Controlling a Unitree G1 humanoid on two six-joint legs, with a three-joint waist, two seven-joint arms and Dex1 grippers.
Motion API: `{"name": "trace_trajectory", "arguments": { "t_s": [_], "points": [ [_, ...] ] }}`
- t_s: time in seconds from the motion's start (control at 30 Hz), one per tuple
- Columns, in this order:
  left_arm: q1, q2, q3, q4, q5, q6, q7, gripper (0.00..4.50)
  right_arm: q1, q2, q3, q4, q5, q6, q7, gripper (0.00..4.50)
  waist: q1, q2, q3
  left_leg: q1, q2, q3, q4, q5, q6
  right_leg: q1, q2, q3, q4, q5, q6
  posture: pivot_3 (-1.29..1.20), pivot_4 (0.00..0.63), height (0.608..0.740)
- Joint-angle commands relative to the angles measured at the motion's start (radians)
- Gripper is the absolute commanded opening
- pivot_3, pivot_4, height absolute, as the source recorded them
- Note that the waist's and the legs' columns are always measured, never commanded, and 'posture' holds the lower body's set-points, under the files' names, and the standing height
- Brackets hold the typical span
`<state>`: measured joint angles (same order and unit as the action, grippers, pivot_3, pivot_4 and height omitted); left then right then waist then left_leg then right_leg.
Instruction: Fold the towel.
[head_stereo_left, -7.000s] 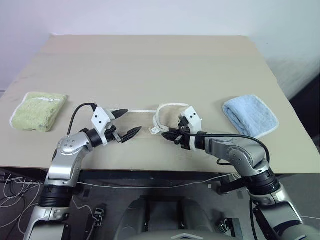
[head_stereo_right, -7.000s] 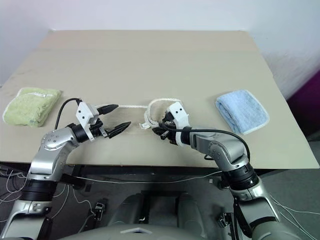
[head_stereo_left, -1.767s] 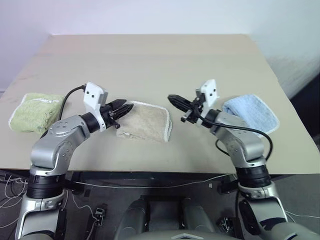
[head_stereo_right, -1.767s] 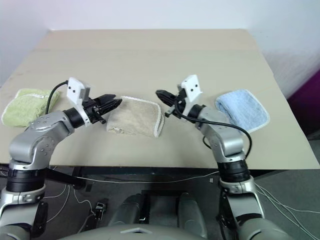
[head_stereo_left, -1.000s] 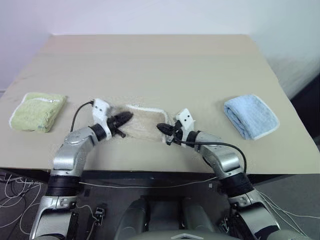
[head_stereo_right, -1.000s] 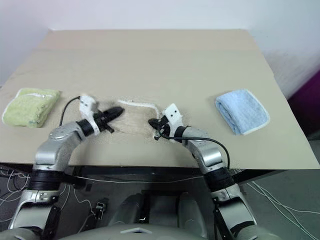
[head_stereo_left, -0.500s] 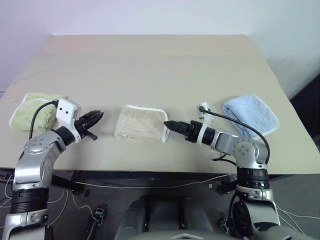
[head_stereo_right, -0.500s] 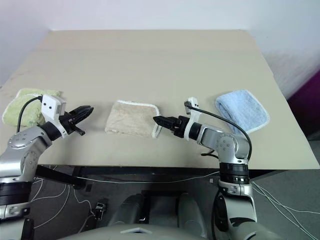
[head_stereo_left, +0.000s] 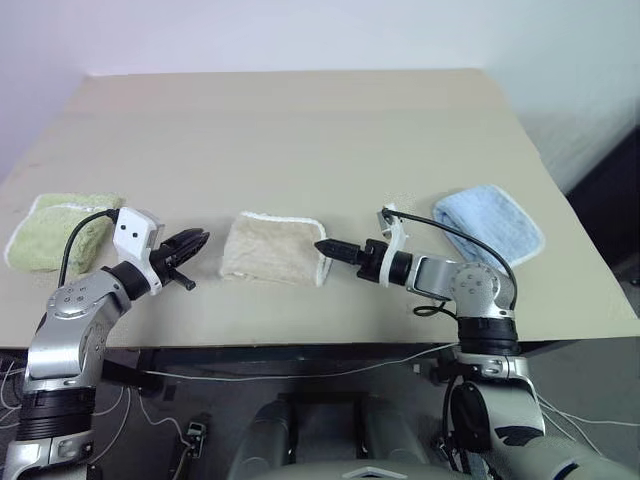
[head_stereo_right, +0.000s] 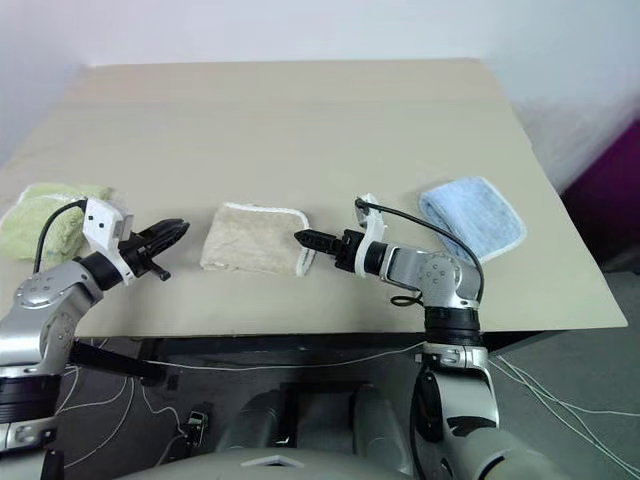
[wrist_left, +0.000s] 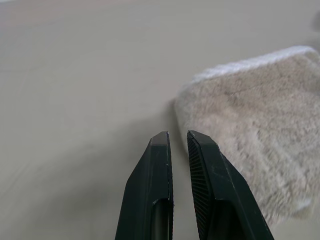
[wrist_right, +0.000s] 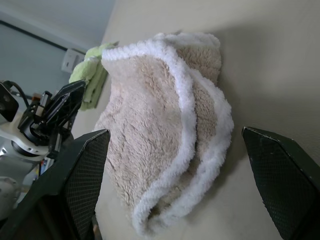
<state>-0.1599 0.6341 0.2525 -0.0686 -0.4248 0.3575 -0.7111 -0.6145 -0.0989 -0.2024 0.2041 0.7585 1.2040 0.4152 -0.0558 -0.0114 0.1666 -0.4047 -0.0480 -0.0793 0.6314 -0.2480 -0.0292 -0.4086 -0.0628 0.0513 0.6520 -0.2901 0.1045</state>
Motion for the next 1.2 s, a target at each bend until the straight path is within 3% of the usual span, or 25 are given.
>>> {"name": "trace_trajectory", "arguments": {
  "t_s": [0.03, 0.3, 0.57, 0.67, 1.03, 1.2],
  "points": [
    [-0.005, 0.003, 0.020, -0.036, -0.006, -0.022, 0.000, 0.60, -0.043, 0.049, 0.057, 0.070, -0.023, -0.008, 0.010, 4.46, -0.010, 0.000, 0.000, 0.000, 0.001, 0.000, 0.000, 0.000, 0.000, 0.000, 0.001, 0.000, 0.000, 0.000, 0.000, 0.00, 0.150, 0.740],
    [0.004, -0.005, 0.019, -0.046, -0.003, -0.025, -0.001, 0.60, -0.080, 0.108, 0.114, 0.135, -0.065, -0.022, 0.033, 4.46, -0.016, 0.000, 0.000, 0.000, 0.002, 0.002, -0.001, 0.000, 0.000, -0.002, 0.002, 0.001, 0.000, 0.000, -0.001, 0.00, 0.150, 0.740],
    [0.003, -0.015, 0.009, -0.050, 0.001, -0.025, 0.003, 0.60, -0.099, 0.139, 0.086, 0.172, -0.077, -0.038, 0.030, 4.46, -0.017, 0.000, 0.000, 0.000, 0.003, 0.002, -0.001, 0.000, 0.000, -0.002, 0.002, 0.001, 0.000, 0.000, -0.001, 0.00, 0.150, 0.740],
    [-0.003, -0.018, 0.003, -0.045, 0.003, -0.027, 0.002, 0.60, -0.099, 0.143, 0.084, 0.169, -0.075, -0.036, 0.034, 3.90, -0.016, 0.000, 0.000, 0.000, 0.003, 0.002, -0.001, 0.000, 0.000, -0.002, 0.002, 0.001, 0.000, 0.000, -0.001, 0.00, 0.150, 0.740],
    [-0.006, -0.019, 0.001, -0.046, 0.006, -0.025, -0.002, 0.60, -0.073, 0.143, 0.065, 0.137, -0.054, -0.024, 0.039, 0.16, -0.012, 0.000, 0.000, -0.002, 0.002, 0.001, 0.000, 0.000, -0.001, -0.003, 0.001, 0.000, 0.000, 0.001, -0.002, 0.00, 0.150, 0.740],
    [0.003, -0.022, 0.003, -0.056, 0.005, -0.025, 0.000, 0.60, -0.053, 0.133, 0.019, 0.091, -0.020, -0.024, 0.026, 0.02, -0.010, 0.000, 0.000, -0.002, 0.002, 0.001, 0.000, 0.000, -0.001, -0.003, 0.001, 0.000, 0.000, 0.001, -0.002, 0.00, 0.150, 0.740]
  ]
}}
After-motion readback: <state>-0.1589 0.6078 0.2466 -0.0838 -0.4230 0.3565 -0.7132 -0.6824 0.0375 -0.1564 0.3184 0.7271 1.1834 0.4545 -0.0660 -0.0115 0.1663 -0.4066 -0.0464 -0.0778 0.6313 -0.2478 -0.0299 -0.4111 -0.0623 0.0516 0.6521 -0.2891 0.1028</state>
